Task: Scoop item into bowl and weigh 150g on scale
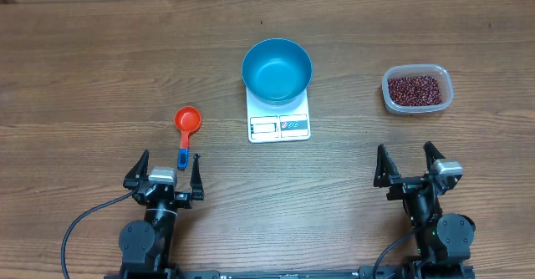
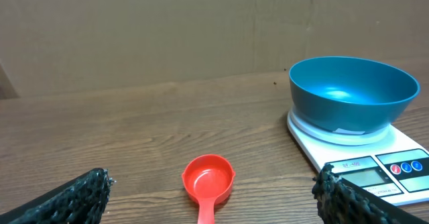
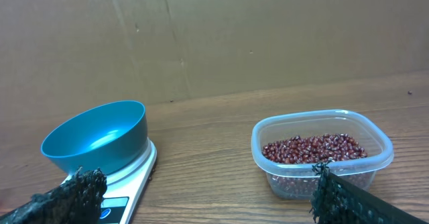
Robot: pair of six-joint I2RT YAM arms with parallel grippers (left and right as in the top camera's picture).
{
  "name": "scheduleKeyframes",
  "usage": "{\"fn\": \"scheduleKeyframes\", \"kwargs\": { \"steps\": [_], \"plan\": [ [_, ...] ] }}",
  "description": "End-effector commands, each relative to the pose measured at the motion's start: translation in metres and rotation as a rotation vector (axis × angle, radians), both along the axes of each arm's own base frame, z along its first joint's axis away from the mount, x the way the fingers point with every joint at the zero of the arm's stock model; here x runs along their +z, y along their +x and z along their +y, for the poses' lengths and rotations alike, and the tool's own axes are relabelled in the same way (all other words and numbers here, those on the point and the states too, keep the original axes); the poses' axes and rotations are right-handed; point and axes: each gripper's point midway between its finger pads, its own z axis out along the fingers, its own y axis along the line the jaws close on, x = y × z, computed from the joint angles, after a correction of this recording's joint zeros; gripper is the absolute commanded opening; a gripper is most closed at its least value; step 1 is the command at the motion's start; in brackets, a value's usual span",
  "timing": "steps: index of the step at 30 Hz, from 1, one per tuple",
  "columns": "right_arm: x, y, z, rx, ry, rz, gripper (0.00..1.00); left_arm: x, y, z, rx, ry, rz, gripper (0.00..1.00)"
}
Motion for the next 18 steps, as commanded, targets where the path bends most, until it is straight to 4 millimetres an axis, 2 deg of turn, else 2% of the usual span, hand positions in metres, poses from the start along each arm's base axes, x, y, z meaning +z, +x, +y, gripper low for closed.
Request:
{"fn": "scheduleKeyframes", "kwargs": {
  "steps": [1, 3, 12, 18],
  "plan": [
    [-0.003, 0.0, 0.002, 0.01, 0.011, 0.003, 1.0, 0.029, -0.005, 0.003, 0.011, 0.013, -0.052, 1.0],
    [-0.003, 0.0, 0.002, 0.01, 0.011, 0.003, 1.0, 0.047, -0.011, 0.0, -0.003, 0.005, -0.052, 1.0],
    [-0.003, 0.0, 0.002, 0.01, 0.011, 0.002, 1.0, 0.097, -0.03, 0.004, 0.013, 0.008, -0.103, 1.0],
    [-0.003, 0.0, 0.002, 0.01, 0.011, 0.003, 1.0, 0.123, -0.032, 0.004, 0.013, 0.01, -0.076, 1.0]
  ]
}}
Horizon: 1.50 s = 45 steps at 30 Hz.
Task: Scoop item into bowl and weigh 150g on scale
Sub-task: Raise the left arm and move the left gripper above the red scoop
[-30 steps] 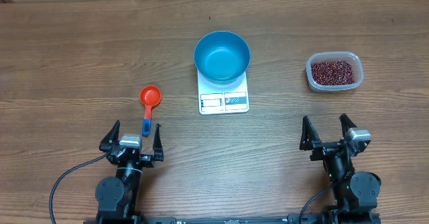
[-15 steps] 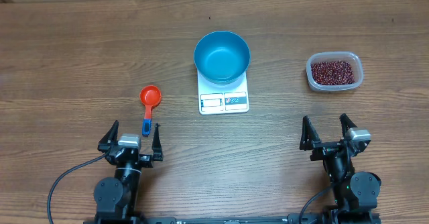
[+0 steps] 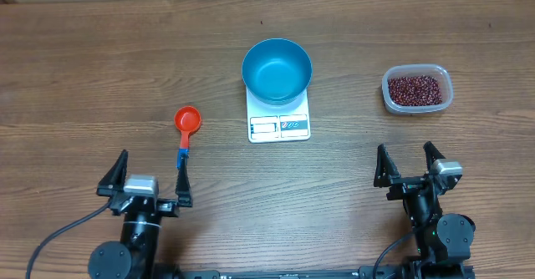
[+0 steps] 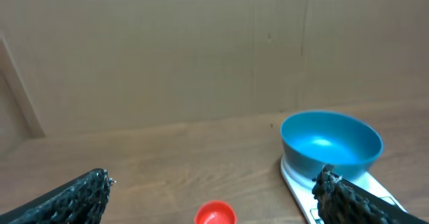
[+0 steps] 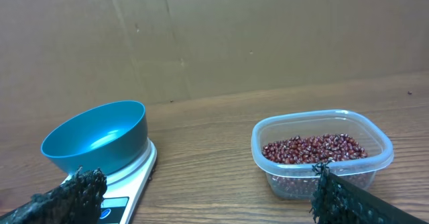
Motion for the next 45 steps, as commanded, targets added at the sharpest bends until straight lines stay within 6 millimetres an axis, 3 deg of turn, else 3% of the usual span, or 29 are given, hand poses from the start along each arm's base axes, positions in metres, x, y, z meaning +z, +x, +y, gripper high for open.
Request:
{"fn": "scheduleKeyframes", "kwargs": {
  "steps": [1, 6, 10, 27, 33, 40, 45],
  "plan": [
    [-0.003, 0.0, 0.002, 0.009, 0.011, 0.003, 1.0, 0.029, 0.002, 0.002, 0.013, 0.018, 0.02, 1.0],
    [-0.003, 0.0, 0.002, 0.009, 0.011, 0.003, 1.0, 0.061, 0.019, 0.002, 0.007, 0.11, 0.123, 1.0],
    [-0.003, 0.0, 0.002, 0.009, 0.011, 0.003, 1.0, 0.075, 0.034, 0.001, -0.005, 0.147, 0.251, 1.0],
    [-0.003, 0.0, 0.002, 0.009, 0.011, 0.002, 1.0, 0.098, 0.111, -0.014, -0.112, 0.181, 0.66, 1.0],
    [-0.003, 0.0, 0.002, 0.009, 0.011, 0.003, 1.0, 0.079, 0.138, -0.002, -0.106, 0.145, 0.81, 1.0],
    [-0.003, 0.0, 0.002, 0.009, 0.011, 0.003, 1.0, 0.035, 0.162, 0.022, -0.101, 0.046, 0.946, 1.0],
    [-0.003, 0.0, 0.002, 0.009, 0.011, 0.003, 1.0, 0.002, 0.176, 0.029, -0.087, 0.046, 1.041, 1.0]
  ]
}}
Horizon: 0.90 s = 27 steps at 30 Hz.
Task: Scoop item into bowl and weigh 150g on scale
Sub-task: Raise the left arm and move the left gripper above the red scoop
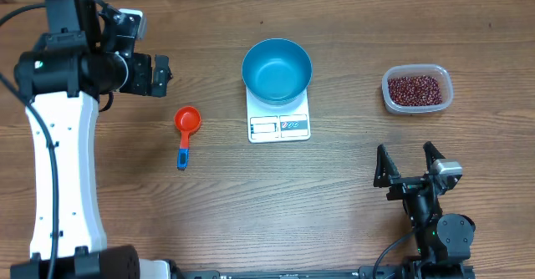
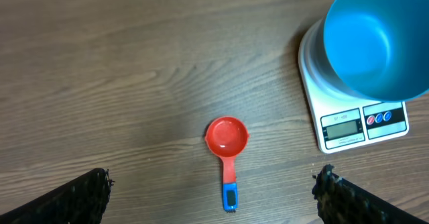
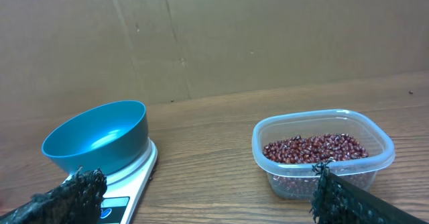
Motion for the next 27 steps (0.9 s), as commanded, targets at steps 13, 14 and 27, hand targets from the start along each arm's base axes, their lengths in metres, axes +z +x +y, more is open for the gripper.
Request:
{"fn": "scheduleKeyframes", "kwargs": {
  "steps": [13, 14, 27],
  "plan": [
    [-0.003, 0.0, 0.002, 0.007, 0.01, 0.002, 1.0, -0.096, 0.033, 0.004, -0.018, -0.02, 0.25, 1.0],
    [-0.003, 0.0, 0.002, 0.007, 0.011, 0.002, 1.0, -0.101, 0.034, 0.005, -0.018, -0.021, 0.263, 1.0],
    [-0.003, 0.0, 0.002, 0.007, 0.011, 0.001, 1.0, -0.14, 0.032, 0.004, -0.019, -0.035, 0.378, 0.99]
  ]
}}
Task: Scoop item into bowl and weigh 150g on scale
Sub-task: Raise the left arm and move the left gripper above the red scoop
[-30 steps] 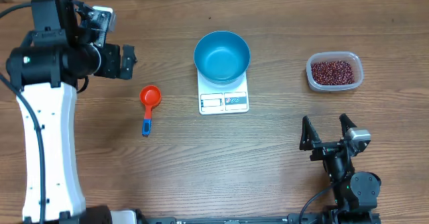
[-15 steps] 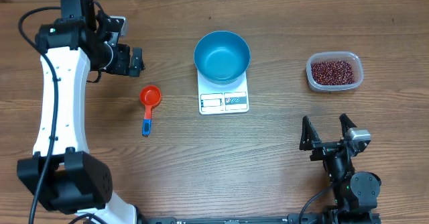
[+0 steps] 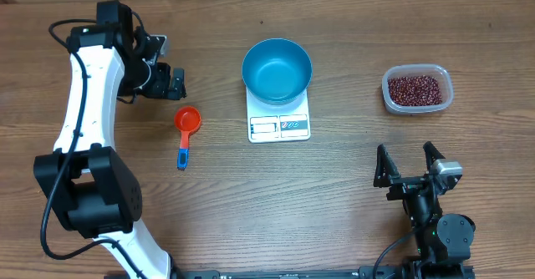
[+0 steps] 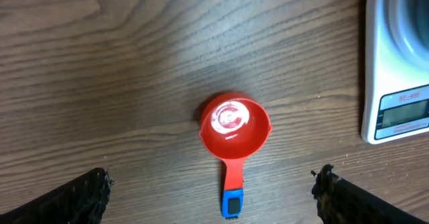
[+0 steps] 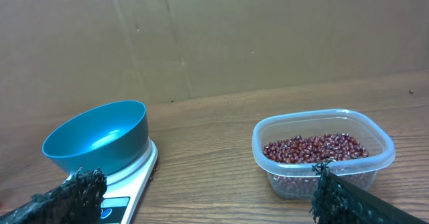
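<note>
A red measuring scoop [image 3: 187,119] with a blue-tipped handle [image 4: 231,203] lies empty on the table, left of the scale. The blue bowl [image 3: 277,68] stands empty on the white scale [image 3: 279,125]. Red beans fill a clear tub [image 3: 417,88] at the far right. My left gripper [image 3: 167,79] hangs open above the scoop, its fingers spread wide to either side of the scoop [image 4: 234,123] in the left wrist view. My right gripper [image 3: 410,165] rests open near the front edge, facing the tub [image 5: 322,150] and the bowl [image 5: 97,137].
The left arm [image 3: 79,120] reaches from the front left up over the table's left side. A corner of the scale [image 4: 395,110] shows at the right of the left wrist view. A cardboard wall [image 5: 214,36] stands behind the table.
My left gripper has come down closer over the scoop and shifted slightly right; the scoop now fills more of the left wrist view. Scoop, bowl, tub and right arm are unmoved.
Both grippers first rested open at the front edge, the left just behind the scoop's handle. The left then sat a little further left. Later it was high over the far left, looking down on the scoop, and now hangs lower above it. The right arm stayed put.
</note>
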Robot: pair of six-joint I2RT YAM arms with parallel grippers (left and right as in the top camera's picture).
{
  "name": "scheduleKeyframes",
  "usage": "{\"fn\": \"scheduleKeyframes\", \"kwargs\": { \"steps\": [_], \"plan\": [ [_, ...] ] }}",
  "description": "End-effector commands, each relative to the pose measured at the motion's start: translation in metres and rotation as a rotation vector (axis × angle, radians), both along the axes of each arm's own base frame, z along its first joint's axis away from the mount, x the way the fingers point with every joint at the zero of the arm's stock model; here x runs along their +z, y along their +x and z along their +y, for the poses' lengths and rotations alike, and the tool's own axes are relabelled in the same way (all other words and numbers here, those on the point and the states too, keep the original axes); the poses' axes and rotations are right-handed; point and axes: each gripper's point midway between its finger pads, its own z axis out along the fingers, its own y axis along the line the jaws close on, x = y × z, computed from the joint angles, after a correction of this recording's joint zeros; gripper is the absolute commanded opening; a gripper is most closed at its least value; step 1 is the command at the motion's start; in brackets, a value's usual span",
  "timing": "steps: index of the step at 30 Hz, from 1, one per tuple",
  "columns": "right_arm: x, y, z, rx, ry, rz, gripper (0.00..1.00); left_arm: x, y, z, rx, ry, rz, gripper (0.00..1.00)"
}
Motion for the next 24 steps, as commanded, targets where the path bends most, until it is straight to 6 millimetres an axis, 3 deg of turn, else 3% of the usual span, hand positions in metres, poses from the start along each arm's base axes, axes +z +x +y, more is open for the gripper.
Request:
{"fn": "scheduleKeyframes", "kwargs": {
  "steps": [1, 5, 24],
  "plan": [
    [-0.003, 0.0, 0.002, 0.007, 0.008, 0.002, 1.0, -0.001, 0.002, 0.001, -0.02, 0.003, 0.006, 1.0],
    [-0.003, 0.0, 0.002, 0.007, 0.008, 0.002, 1.0, -0.002, -0.008, 0.0, -0.02, -0.003, 0.05, 1.0],
    [-0.003, 0.0, 0.002, 0.007, 0.008, 0.002, 1.0, -0.003, -0.007, 0.005, -0.016, 0.027, 0.046, 1.0]
  ]
}}
